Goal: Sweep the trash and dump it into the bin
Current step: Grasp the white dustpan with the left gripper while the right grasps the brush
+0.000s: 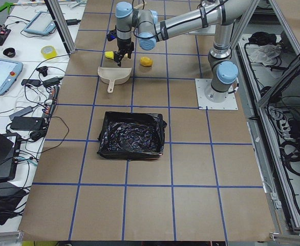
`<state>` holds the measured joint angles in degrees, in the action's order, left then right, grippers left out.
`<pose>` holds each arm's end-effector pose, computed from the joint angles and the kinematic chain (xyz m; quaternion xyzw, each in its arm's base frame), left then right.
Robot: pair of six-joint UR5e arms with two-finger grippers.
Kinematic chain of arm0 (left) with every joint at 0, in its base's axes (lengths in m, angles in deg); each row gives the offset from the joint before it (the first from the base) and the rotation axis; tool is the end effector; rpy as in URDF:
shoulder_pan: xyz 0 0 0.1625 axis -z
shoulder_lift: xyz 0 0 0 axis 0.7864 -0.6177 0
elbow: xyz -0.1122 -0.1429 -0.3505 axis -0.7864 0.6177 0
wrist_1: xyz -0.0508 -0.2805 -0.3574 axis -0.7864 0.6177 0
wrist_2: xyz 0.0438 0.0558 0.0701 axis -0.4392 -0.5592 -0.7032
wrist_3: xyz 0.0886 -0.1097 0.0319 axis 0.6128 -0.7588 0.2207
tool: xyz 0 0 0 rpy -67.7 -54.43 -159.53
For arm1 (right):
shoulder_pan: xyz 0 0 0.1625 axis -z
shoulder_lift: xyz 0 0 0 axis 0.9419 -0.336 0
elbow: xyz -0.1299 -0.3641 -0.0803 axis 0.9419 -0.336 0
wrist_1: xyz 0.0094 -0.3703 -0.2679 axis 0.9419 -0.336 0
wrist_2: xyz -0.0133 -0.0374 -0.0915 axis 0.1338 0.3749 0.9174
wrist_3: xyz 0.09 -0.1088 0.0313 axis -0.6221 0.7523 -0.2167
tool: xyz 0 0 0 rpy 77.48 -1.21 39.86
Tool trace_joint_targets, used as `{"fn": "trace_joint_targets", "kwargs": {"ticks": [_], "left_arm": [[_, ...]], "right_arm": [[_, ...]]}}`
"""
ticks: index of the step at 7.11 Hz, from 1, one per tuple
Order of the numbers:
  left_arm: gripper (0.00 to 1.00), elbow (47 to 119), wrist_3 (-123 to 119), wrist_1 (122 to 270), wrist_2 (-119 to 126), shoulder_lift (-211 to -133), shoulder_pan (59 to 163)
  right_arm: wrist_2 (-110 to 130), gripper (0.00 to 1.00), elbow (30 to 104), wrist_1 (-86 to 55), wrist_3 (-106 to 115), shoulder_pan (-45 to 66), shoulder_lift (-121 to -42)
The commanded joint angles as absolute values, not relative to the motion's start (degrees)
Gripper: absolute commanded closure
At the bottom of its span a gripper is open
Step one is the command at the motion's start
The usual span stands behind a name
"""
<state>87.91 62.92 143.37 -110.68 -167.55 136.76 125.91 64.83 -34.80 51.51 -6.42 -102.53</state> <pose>-0.0708 -0.6338 0.2562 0.3825 0.9223 -0.0346 0.0437 -0.0022 -0.5603 0.4234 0.1467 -0.9875 0.0388 0.0429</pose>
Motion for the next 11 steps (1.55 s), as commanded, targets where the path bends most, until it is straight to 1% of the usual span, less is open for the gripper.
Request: {"fn": "trace_joint_targets", "kwargs": {"ticks": [1,2,4,6,7,9,11], "left_arm": [[0.0,83.0,89.3,141.6,-110.1,-173.6,134.6],[0.0,82.1,93.5,141.5,-109.5,-176.3,132.6],[0.0,81.0,94.2,136.4,-109.1,-180.4,132.2],[0.02,79.2,97.3,136.4,-108.9,-182.8,132.2],[0.02,79.2,97.5,136.3,-108.3,-183.4,132.2],[0.02,79.4,98.6,135.4,-106.8,-185.2,132.1],[0.02,79.8,102.1,136.1,-107.5,-184.9,132.1]], "right_arm": [[124.5,0.0,64.8,-38.7,65.0,1.5,-97.9],[123.8,0.0,64.9,-41.6,72.8,2.7,-93.7],[123.8,0.0,65.3,-42.5,74.4,3.4,-88.4],[124.6,0.0,66.8,-47.5,74.7,3.4,-83.5],[124.3,0.0,69.2,-47.7,74.5,3.4,-83.2],[125.6,0.0,75.3,-54.0,74.7,3.4,-82.8],[127.9,0.0,77.6,-57.2,74.9,3.4,-82.5]]}}
